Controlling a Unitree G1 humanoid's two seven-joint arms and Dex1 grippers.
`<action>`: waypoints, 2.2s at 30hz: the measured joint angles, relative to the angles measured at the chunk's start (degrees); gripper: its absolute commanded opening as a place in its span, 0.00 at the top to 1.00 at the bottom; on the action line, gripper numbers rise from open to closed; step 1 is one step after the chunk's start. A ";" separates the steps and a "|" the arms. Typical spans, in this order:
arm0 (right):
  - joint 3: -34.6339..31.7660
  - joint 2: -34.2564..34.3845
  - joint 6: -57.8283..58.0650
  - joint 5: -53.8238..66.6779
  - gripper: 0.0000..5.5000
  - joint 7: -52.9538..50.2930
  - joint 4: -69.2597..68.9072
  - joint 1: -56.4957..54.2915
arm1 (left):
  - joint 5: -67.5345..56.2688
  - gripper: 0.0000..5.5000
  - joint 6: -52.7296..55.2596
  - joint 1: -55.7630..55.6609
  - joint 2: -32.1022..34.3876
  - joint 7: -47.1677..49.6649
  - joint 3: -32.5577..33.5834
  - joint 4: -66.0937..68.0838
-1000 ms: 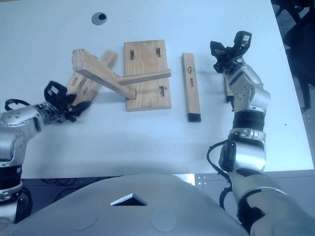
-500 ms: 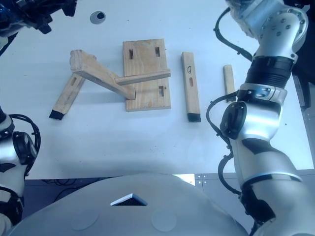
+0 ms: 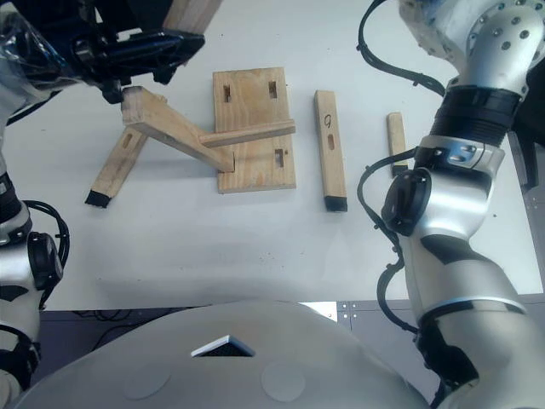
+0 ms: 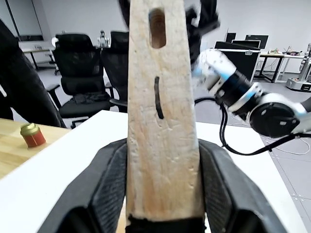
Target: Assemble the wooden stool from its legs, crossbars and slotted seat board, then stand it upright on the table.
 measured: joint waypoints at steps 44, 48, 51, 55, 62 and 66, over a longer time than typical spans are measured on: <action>11.85 -9.06 -24.66 -21.60 0.62 4.25 -11.25 21.18 | -19.67 0.36 6.69 -1.63 -3.94 9.13 13.83 4.76; 12.12 -10.57 -24.24 -21.55 0.62 5.12 -11.70 21.16 | -19.64 0.36 6.48 -0.55 -4.58 9.81 13.78 4.75; 12.25 -10.58 -23.57 -21.48 0.62 5.19 -12.01 21.13 | -19.64 0.36 6.44 -0.43 -4.95 10.10 13.70 4.75; 13.38 -10.61 -22.89 -21.35 0.62 6.50 -12.88 21.21 | -19.64 0.36 6.44 -0.16 -5.24 10.34 13.20 4.75; 13.75 -11.77 -22.56 -21.43 0.62 8.09 -13.24 21.30 | -19.18 0.36 6.44 -0.11 -5.56 10.94 12.62 4.75; 14.56 -13.28 -22.02 -21.73 0.63 9.75 -13.28 21.01 | -19.17 0.36 6.44 0.01 -6.55 11.52 12.53 4.53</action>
